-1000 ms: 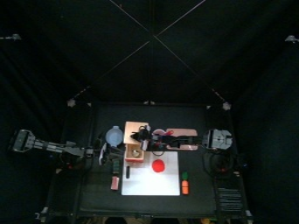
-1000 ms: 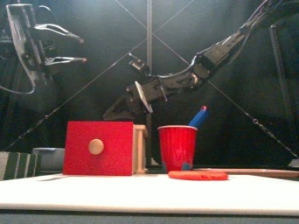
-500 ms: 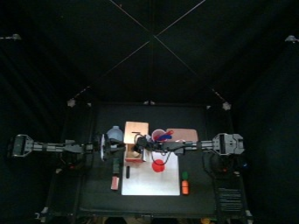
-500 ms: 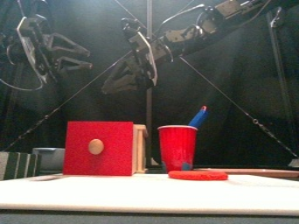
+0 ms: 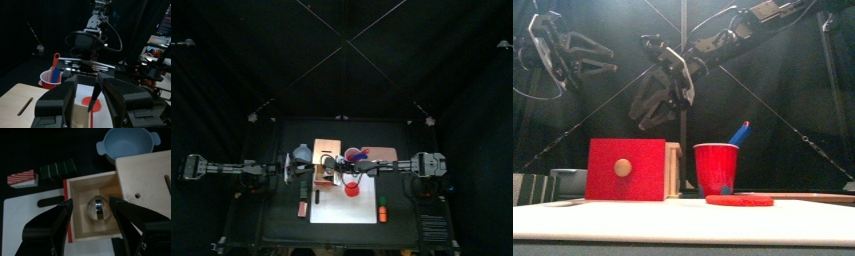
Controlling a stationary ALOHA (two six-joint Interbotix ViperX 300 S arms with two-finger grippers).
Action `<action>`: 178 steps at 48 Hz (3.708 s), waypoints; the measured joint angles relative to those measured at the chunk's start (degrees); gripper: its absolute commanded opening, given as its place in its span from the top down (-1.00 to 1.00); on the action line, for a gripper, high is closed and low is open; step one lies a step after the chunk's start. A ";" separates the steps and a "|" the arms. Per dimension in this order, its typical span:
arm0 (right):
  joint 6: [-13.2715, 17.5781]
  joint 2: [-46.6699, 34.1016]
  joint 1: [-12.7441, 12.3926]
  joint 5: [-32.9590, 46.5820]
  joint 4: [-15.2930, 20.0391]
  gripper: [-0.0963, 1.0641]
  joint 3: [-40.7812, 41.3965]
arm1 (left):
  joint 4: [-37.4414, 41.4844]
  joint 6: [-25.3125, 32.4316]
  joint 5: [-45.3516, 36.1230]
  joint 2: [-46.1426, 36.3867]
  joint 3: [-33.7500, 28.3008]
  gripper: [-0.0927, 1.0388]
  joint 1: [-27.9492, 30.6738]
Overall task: Get the cutter from the drawer then cut the dough then place the extra dough in the bowl
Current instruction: Place the cutter on the board
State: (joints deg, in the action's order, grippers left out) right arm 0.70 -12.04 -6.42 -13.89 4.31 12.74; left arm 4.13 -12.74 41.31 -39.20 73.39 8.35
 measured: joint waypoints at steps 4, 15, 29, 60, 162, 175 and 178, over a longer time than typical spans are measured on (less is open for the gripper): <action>0.00 -1.05 -0.09 -0.70 -0.79 -0.73 -0.44 | 2.20 0.00 0.70 -0.53 0.00 -0.52 0.00; -0.09 -3.52 -0.09 -1.49 -3.69 -0.73 -1.32 | 6.59 -0.09 1.49 -1.14 0.18 -0.52 -0.09; -0.09 -5.63 -0.35 -1.67 -5.27 -0.72 -1.93 | 7.91 0.00 1.58 -1.23 2.11 -0.52 -0.97; 0.09 -7.91 -1.49 -2.29 -5.45 -0.29 -2.99 | 7.91 -0.09 1.49 -1.14 2.81 -0.52 -3.34; 23.38 30.85 11.60 -6.06 -24.08 -0.12 39.90 | -7.29 0.26 0.88 -1.14 2.29 -0.52 5.45; 24.26 27.69 11.51 -5.36 -23.82 -0.32 39.90 | -7.29 0.26 0.53 -1.14 2.29 -0.52 6.94; 24.52 27.16 11.51 -5.27 -23.91 -0.38 39.90 | -7.29 0.26 0.35 -1.14 2.20 -0.53 7.03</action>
State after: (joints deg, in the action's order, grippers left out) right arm 25.22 15.12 5.10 -19.16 -19.60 52.65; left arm -3.16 -12.48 41.66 -40.34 75.59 15.38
